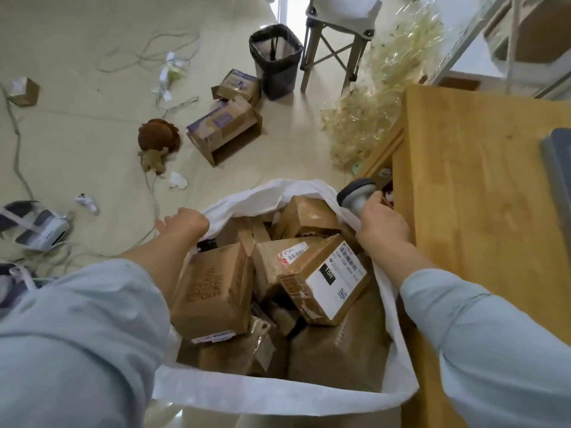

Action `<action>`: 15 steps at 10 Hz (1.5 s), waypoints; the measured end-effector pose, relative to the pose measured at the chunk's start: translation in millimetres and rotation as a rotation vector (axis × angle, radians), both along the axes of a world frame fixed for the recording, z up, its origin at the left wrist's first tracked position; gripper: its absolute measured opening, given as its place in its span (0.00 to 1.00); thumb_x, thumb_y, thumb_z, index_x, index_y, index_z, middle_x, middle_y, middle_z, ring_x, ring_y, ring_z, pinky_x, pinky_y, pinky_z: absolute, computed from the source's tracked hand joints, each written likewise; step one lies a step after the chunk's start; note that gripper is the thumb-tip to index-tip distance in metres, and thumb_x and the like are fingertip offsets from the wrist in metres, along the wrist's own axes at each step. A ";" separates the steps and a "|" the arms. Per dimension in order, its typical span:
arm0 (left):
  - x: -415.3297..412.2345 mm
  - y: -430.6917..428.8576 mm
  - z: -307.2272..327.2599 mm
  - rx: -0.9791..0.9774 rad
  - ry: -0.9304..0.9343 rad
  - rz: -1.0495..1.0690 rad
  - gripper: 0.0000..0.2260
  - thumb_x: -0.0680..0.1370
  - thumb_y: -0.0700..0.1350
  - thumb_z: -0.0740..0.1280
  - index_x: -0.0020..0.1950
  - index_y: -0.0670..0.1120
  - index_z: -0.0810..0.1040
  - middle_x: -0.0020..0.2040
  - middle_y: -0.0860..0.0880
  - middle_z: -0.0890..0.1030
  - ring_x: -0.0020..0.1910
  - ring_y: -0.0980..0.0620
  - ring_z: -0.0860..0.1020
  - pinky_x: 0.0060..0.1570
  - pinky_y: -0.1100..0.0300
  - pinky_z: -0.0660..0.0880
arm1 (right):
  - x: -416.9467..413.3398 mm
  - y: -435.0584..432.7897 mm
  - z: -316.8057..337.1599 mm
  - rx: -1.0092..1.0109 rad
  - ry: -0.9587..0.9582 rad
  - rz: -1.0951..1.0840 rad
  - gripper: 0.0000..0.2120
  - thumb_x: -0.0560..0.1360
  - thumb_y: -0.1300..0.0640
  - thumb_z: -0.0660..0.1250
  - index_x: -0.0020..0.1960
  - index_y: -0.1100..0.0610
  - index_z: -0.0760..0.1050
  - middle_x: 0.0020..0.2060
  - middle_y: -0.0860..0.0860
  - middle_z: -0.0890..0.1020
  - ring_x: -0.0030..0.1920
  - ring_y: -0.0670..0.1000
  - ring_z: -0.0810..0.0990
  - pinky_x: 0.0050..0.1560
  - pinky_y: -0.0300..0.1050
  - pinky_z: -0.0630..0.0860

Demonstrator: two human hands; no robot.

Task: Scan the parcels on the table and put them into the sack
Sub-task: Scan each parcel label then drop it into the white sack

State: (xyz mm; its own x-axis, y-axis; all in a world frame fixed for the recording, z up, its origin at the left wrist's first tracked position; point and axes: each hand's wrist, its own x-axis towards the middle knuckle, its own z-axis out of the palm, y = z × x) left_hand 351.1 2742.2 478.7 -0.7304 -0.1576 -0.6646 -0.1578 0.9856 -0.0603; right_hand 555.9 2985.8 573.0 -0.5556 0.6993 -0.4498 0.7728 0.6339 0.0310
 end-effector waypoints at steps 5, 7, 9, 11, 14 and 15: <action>-1.4 -31.0 54.7 0.477 -0.256 0.211 0.25 0.71 0.49 0.74 0.62 0.43 0.67 0.57 0.41 0.74 0.55 0.42 0.75 0.58 0.49 0.74 | 21.6 -14.7 15.7 -0.177 0.237 -0.147 0.15 0.73 0.61 0.67 0.58 0.57 0.67 0.41 0.51 0.74 0.45 0.55 0.77 0.47 0.52 0.75; -17.1 -37.3 104.2 0.572 0.183 0.237 0.21 0.77 0.46 0.69 0.65 0.35 0.71 0.57 0.36 0.75 0.55 0.38 0.76 0.49 0.50 0.73 | 27.0 -15.7 62.3 -0.271 0.678 -0.381 0.18 0.72 0.65 0.67 0.61 0.61 0.69 0.47 0.54 0.74 0.49 0.57 0.75 0.44 0.46 0.69; -45.6 -57.5 150.5 0.669 0.556 0.300 0.16 0.76 0.40 0.67 0.59 0.32 0.76 0.50 0.41 0.77 0.50 0.46 0.76 0.45 0.56 0.70 | 8.6 -24.1 126.2 -0.272 1.042 -0.297 0.18 0.71 0.65 0.69 0.59 0.58 0.69 0.45 0.49 0.73 0.41 0.46 0.74 0.36 0.36 0.69; -19.3 -85.1 145.5 0.280 0.251 0.057 0.24 0.69 0.43 0.77 0.56 0.31 0.73 0.51 0.36 0.75 0.50 0.37 0.75 0.43 0.51 0.71 | 7.6 -46.3 78.6 -0.364 0.708 -0.316 0.15 0.73 0.62 0.70 0.57 0.57 0.69 0.47 0.52 0.74 0.51 0.55 0.76 0.46 0.46 0.70; 10.0 -162.6 89.1 0.179 0.193 0.055 0.19 0.80 0.45 0.63 0.65 0.33 0.73 0.66 0.35 0.73 0.64 0.37 0.72 0.64 0.52 0.69 | 15.9 -63.3 45.1 -0.357 0.592 -0.425 0.22 0.74 0.61 0.69 0.65 0.58 0.68 0.59 0.58 0.76 0.61 0.60 0.75 0.61 0.55 0.74; 14.2 -170.9 85.5 0.268 0.167 0.099 0.38 0.72 0.52 0.75 0.74 0.37 0.62 0.73 0.37 0.65 0.70 0.37 0.66 0.69 0.45 0.64 | 20.1 -59.2 38.3 -0.324 0.594 -0.446 0.22 0.72 0.62 0.70 0.64 0.60 0.69 0.57 0.58 0.76 0.59 0.60 0.76 0.58 0.56 0.75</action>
